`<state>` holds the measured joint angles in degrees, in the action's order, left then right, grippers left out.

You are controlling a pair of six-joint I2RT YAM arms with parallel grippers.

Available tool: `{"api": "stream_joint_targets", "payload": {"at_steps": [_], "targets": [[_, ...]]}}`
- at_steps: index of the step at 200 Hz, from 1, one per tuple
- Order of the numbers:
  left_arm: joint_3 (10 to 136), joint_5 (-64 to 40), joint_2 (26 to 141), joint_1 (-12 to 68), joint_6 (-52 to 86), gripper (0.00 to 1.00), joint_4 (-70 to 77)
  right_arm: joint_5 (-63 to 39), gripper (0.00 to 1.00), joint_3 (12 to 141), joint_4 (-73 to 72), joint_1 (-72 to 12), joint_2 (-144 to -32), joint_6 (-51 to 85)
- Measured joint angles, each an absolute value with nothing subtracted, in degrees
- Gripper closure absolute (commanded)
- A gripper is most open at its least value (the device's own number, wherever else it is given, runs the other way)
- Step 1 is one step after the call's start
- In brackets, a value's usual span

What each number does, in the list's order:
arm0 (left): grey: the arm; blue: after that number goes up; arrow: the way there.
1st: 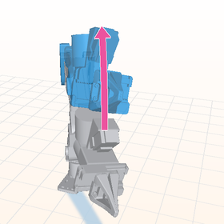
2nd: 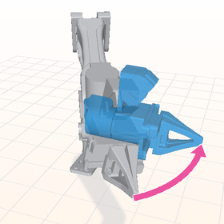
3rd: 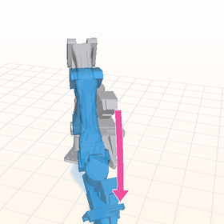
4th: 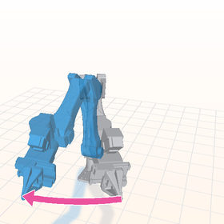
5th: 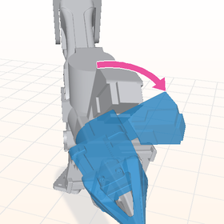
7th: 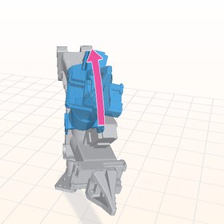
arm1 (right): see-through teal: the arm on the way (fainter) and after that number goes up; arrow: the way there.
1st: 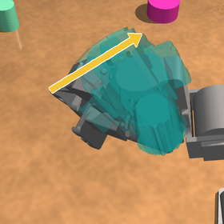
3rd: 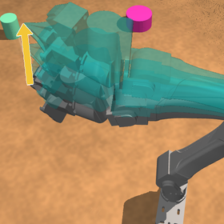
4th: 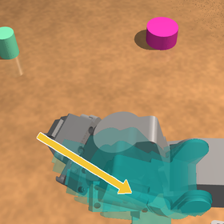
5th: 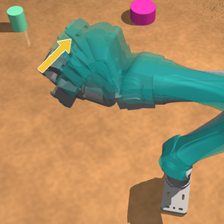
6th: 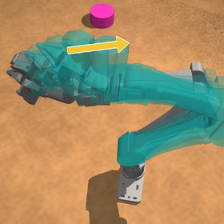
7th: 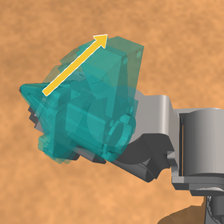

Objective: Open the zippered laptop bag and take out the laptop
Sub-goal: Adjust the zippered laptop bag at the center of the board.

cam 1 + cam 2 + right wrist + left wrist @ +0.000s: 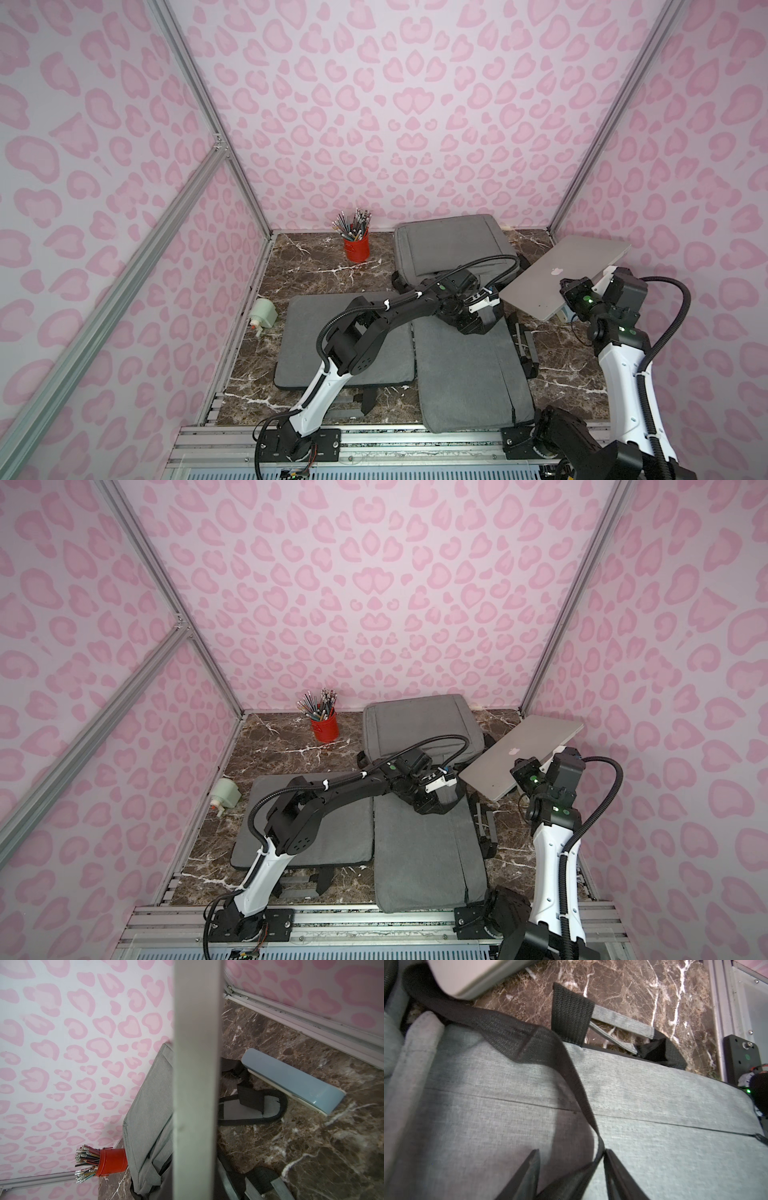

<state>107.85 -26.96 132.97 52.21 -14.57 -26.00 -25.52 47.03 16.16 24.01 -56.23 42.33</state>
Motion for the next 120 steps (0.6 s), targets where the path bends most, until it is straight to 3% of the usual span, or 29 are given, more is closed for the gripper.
{"api": "stream_joint_targets", "payload": {"at_steps": [13,28,56,120], "targets": [[109.1,-26.76,133.8,52.23,-14.57,0.64,-26.3,-25.54,1.0,46.92,16.25,24.01,-56.23,42.33],[109.67,-26.68,133.97,52.27,-14.57,0.81,-26.79,-25.76,1.0,46.92,16.19,24.05,-56.23,42.28],[110.17,-26.0,133.97,52.29,-14.52,0.96,-27.33,-26.2,1.0,46.41,16.12,24.38,-56.18,42.26],[114.24,-22.26,132.57,49.8,-14.37,0.98,-30.39,-27.51,1.0,45.84,15.7,24.6,-56.14,42.59]]}}
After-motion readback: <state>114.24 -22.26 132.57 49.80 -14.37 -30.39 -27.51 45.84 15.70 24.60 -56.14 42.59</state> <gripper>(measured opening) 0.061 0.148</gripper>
